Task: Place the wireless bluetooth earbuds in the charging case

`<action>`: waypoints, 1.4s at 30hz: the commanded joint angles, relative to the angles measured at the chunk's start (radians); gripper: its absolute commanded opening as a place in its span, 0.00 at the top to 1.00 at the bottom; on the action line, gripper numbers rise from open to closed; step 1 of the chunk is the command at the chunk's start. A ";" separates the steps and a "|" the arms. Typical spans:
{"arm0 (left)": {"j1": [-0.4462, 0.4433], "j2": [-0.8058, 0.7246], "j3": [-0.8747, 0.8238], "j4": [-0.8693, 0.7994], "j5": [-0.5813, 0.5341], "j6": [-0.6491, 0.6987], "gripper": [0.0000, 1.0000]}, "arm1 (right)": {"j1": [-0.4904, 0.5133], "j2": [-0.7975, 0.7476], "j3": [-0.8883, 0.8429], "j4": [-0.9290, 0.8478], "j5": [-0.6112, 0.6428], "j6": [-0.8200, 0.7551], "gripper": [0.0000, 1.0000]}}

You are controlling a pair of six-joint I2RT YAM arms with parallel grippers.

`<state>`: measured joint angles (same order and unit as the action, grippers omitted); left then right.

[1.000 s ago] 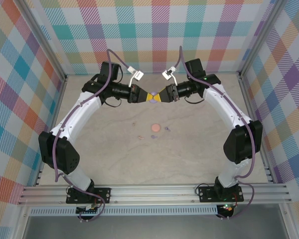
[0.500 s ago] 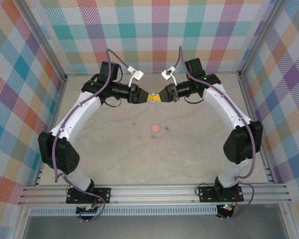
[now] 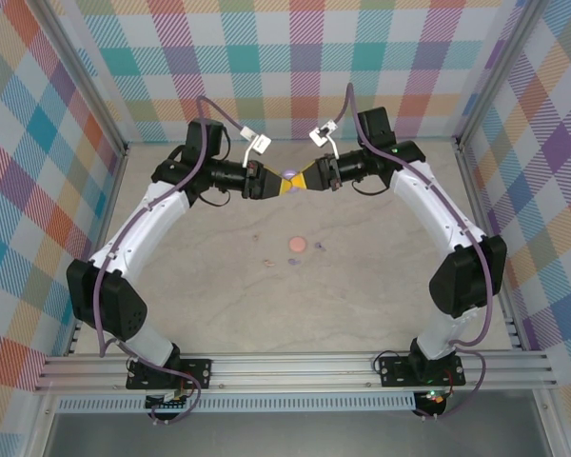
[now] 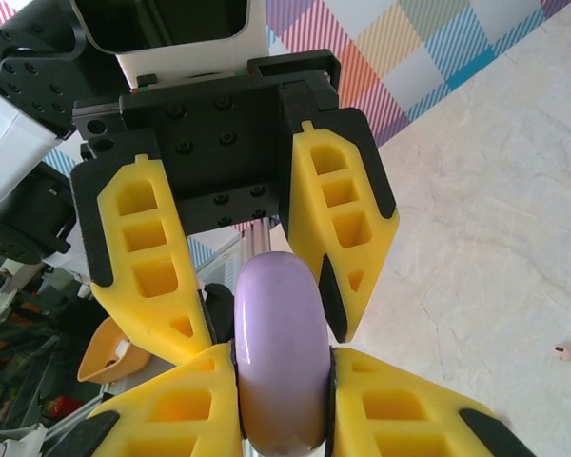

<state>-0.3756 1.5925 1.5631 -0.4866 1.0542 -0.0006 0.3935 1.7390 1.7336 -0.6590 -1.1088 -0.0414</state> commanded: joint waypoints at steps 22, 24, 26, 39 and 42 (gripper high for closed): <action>-0.009 -0.035 -0.020 0.089 -0.042 -0.051 0.89 | 0.027 -0.046 0.020 -0.018 0.062 -0.025 0.62; -0.009 -0.037 -0.020 0.081 -0.062 -0.021 0.89 | 0.026 -0.063 0.020 -0.031 0.110 -0.037 0.55; -0.011 -0.037 -0.020 0.073 -0.078 0.026 0.88 | 0.027 -0.076 0.024 -0.052 0.137 -0.047 0.51; -0.031 -0.090 -0.099 0.138 -0.047 0.246 0.85 | 0.030 -0.054 0.100 -0.186 0.199 -0.169 0.49; -0.032 -0.095 -0.102 0.141 -0.049 0.247 0.85 | 0.031 -0.053 0.098 -0.188 0.199 -0.171 0.49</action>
<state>-0.3927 1.5372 1.4677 -0.3885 1.0004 0.2016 0.4152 1.6985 1.8133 -0.8188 -0.9009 -0.1753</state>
